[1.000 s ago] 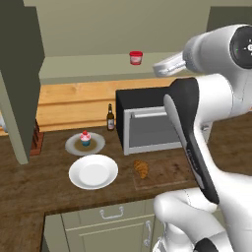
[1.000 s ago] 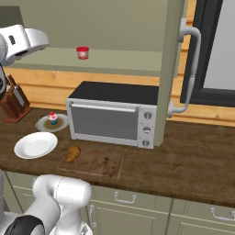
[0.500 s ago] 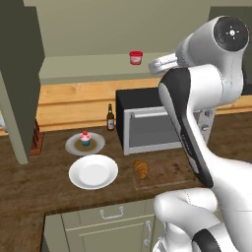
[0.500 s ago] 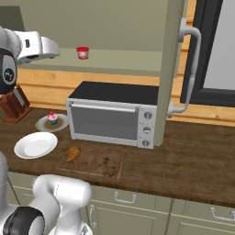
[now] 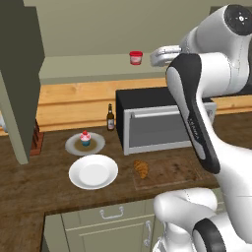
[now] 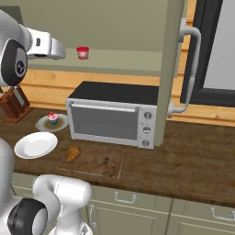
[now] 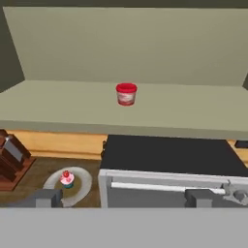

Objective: From the different types of pastries on the counter, select a croissant and place it on the cutting board. Then retrieve a jar of jam from the cabinet and place it alongside the croissant on the cutting board.

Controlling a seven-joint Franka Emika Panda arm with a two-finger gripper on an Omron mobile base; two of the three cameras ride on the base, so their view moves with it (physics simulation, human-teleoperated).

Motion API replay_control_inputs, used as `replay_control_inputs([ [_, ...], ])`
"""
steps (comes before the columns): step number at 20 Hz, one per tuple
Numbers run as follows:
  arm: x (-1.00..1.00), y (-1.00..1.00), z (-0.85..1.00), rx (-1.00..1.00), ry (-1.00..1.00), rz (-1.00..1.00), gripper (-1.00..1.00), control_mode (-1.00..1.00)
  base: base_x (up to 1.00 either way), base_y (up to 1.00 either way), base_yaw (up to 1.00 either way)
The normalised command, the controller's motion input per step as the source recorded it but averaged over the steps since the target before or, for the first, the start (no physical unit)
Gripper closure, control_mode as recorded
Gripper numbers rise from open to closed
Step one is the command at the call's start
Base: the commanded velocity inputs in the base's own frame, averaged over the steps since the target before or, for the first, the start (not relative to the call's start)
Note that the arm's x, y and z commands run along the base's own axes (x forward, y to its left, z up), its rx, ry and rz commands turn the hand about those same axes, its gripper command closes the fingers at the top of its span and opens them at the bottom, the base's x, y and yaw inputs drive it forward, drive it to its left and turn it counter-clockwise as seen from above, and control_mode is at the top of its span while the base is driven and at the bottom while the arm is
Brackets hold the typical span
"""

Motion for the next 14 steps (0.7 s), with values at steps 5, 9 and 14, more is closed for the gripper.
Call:
replay_control_inputs([
  [5, 0.35, 0.00, 0.00, 0.00, -0.07, 0.00, -1.00, -1.00, 0.00, 0.00, 0.00],
  [9, 0.19, 0.00, -0.42, 0.00, -0.01, 0.00, -1.00, -1.00, 0.00, 0.00, 0.00],
  [14, 0.19, 0.00, -0.25, 0.00, 0.00, 0.00, -1.00, -1.00, 0.00, 0.00, 0.00],
])
